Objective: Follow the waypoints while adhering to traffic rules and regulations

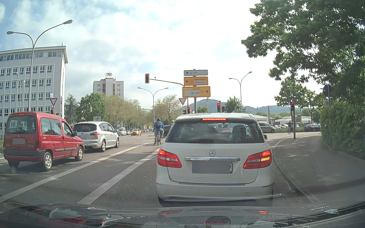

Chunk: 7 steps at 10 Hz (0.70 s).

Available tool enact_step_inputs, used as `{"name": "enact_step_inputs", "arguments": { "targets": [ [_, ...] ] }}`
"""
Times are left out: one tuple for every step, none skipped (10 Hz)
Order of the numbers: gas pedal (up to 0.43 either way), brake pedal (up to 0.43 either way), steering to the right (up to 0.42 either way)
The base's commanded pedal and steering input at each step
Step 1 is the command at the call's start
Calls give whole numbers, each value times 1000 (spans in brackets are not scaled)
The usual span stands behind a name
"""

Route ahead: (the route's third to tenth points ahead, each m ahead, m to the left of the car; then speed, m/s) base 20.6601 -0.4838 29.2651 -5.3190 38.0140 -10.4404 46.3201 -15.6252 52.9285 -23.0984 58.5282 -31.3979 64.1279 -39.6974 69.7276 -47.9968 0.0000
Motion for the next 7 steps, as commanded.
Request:
{"name": "enact_step_inputs", "arguments": {
  "targets": [
    [0,250,80],
    [0,250,80],
    [0,250,80],
    [0,250,80],
    [0,250,80],
    [0,250,80],
    [0,250,80]
  ]
}}
